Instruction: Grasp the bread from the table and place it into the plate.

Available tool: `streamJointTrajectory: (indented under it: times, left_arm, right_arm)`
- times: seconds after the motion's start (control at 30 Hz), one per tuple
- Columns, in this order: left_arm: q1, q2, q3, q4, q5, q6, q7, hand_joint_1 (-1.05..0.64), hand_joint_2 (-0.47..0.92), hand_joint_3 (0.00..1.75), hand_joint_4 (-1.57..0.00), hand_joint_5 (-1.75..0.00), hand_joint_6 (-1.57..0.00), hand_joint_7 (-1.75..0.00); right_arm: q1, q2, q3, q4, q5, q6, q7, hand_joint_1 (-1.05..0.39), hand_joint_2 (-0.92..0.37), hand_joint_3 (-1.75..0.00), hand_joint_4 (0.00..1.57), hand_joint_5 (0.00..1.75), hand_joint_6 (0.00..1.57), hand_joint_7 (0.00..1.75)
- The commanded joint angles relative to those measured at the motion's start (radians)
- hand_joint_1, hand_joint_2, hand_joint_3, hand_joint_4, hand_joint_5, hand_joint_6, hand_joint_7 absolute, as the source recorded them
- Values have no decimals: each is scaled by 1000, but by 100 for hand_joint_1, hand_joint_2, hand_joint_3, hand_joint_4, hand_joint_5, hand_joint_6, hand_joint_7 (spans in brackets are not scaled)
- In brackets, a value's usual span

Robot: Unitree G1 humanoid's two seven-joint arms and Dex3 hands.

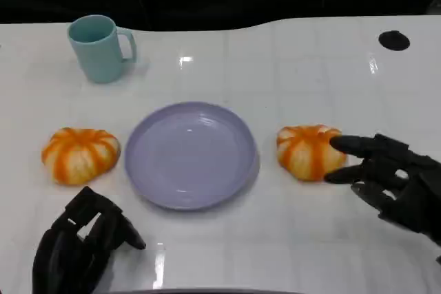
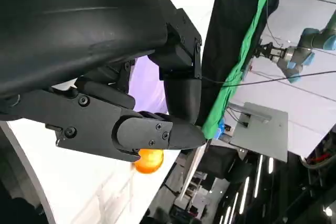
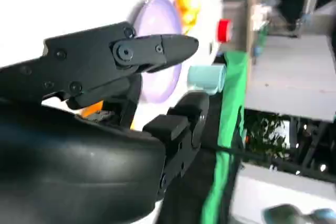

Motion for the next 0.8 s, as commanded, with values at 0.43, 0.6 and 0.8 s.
streamJointTrajectory:
  times: [0.43, 0.6, 0.8]
  left_arm:
    - [-2, 6, 4, 4, 12, -4, 20, -59, 92, 24, -65, -175, -51, -155]
    - [-12, 9, 10, 21, 7, -4, 11, -57, 92, 25, -65, -175, -50, -154]
    - [-18, 12, 13, 30, 3, 3, 5, -58, 92, 25, -64, -175, -50, -154]
  right_arm:
    - [-74, -284, 141, 53, -671, -293, -522, -56, -90, 0, 20, 4, 26, 0]
    - [-96, -320, 209, 24, -856, -235, -698, -53, -87, 0, 18, 1, 25, 0]
    - [-134, -327, 285, 13, -923, -156, -759, -46, -86, 0, 16, 0, 26, 0]
